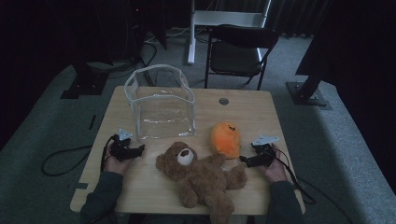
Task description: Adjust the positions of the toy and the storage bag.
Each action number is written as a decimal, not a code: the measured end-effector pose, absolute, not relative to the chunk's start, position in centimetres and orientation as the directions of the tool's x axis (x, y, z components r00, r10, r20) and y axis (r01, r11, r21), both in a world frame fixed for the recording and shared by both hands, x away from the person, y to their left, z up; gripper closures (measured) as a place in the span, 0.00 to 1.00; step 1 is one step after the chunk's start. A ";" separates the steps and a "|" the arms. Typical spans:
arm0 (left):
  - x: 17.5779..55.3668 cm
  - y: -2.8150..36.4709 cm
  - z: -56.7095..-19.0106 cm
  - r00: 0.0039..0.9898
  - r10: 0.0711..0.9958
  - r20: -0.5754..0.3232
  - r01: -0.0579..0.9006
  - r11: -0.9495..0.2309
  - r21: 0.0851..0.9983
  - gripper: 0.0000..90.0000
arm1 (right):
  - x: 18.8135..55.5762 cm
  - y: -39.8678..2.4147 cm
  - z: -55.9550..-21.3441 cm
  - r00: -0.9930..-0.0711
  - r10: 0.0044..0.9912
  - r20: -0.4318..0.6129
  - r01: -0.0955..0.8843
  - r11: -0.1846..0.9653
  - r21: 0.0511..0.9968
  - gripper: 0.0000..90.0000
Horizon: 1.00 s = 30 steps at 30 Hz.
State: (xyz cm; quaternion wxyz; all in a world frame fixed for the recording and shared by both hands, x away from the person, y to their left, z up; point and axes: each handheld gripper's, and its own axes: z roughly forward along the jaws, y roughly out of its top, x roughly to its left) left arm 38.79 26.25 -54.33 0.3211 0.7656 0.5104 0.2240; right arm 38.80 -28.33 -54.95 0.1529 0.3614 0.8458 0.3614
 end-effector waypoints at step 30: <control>37.6 25.1 -53.1 0.433 0.901 -0.005 0.617 -0.292 0.731 0.30 | 38.6 -28.4 -54.9 -0.685 0.728 0.005 0.503 0.468 0.727 0.16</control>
